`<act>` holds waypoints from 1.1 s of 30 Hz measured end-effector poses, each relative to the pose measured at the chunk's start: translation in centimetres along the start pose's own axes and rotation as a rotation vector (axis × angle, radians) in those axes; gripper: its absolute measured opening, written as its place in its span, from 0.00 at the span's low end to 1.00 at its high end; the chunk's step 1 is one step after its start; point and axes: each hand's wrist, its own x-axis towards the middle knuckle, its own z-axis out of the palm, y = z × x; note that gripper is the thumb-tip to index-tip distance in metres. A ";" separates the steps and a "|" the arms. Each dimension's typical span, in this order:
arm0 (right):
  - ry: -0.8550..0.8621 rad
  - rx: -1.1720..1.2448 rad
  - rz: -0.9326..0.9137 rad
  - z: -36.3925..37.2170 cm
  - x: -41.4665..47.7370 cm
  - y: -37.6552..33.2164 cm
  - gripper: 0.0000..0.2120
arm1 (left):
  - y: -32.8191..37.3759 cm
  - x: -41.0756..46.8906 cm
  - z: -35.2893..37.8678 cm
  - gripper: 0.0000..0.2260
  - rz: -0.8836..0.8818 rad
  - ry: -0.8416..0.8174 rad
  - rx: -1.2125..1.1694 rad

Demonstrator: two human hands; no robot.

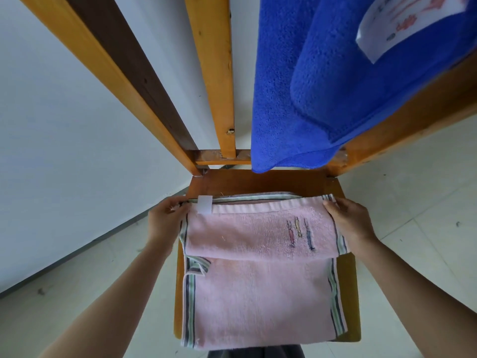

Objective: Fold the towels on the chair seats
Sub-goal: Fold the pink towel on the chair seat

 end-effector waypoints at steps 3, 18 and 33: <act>-0.202 0.183 0.126 -2.2 -1.5 -0.9 0.06 | 1.1 -1.2 -3.4 0.10 0.015 -0.064 -0.095; -0.418 0.290 -0.227 -16.2 -19.9 -12.1 0.31 | 14.0 -16.5 -21.4 0.25 0.471 -0.278 0.011; -0.207 0.377 -0.567 -18.6 -21.8 -19.9 0.12 | 21.2 -19.1 -24.5 0.23 0.689 -0.187 -0.165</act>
